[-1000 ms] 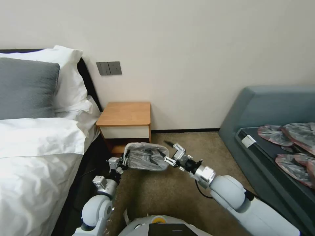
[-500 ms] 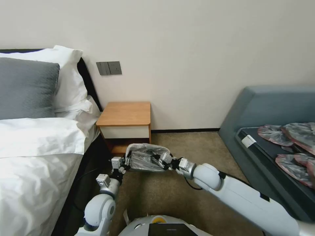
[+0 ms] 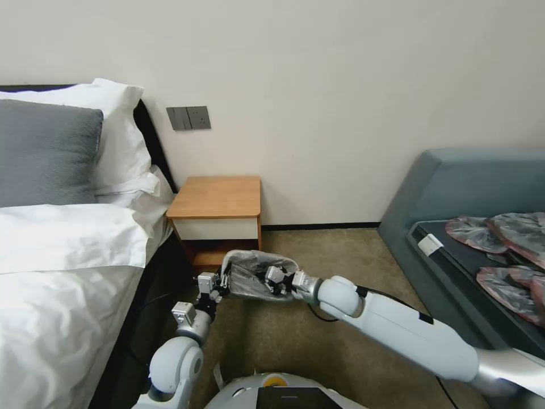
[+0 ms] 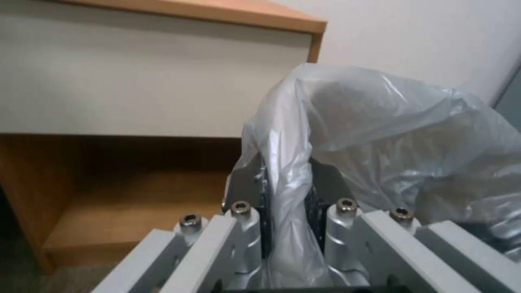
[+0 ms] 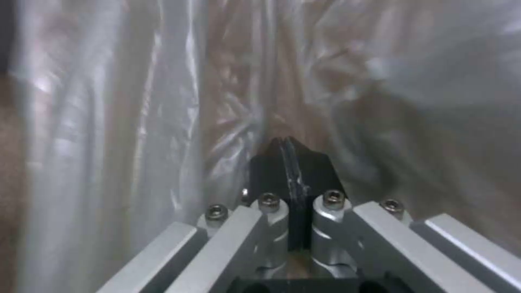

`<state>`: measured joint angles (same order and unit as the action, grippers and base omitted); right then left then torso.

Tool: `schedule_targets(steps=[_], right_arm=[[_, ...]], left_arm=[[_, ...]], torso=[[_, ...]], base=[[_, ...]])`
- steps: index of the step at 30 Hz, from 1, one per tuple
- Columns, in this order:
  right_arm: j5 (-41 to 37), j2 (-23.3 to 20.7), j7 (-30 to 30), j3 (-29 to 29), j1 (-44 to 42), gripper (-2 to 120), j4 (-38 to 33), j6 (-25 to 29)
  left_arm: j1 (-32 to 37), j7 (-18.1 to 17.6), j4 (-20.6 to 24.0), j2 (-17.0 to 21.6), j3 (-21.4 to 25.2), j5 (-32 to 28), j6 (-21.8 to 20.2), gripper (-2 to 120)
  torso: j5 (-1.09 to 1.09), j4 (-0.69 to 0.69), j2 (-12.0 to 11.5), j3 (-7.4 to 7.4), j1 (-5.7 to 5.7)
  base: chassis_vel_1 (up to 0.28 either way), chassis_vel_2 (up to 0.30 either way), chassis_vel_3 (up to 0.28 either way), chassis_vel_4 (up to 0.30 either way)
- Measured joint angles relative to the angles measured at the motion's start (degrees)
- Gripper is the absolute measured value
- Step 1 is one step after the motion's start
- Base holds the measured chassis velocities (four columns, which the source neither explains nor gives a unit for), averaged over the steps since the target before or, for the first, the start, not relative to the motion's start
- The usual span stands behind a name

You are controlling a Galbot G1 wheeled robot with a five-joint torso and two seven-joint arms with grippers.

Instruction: Pick up the garbage bag from the table and place it over the trash can.

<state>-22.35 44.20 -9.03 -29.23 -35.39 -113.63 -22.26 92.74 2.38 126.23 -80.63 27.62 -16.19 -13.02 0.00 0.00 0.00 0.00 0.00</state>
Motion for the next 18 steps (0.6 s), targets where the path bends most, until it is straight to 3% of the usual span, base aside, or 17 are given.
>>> schedule_targets(steps=[11,18], right_arm=[[1.43,8.31,-0.41,-10.42,8.5,0,12.42,-0.72],[2.33,9.63,-1.06,-11.0,9.45,0,15.27,-0.04]], left_arm=[[1.55,0.49,2.86,-0.33,-1.78,4.76,0.01,9],[1.81,0.67,3.45,-0.43,-1.79,5.35,0.08,9]], torso=[[0.0,0.0,0.0,-0.01,0.0],[0.0,0.01,0.0,0.0,0.0]], base=[[0.0,0.0,0.0,0.0],[0.0,0.0,0.0,0.0]])
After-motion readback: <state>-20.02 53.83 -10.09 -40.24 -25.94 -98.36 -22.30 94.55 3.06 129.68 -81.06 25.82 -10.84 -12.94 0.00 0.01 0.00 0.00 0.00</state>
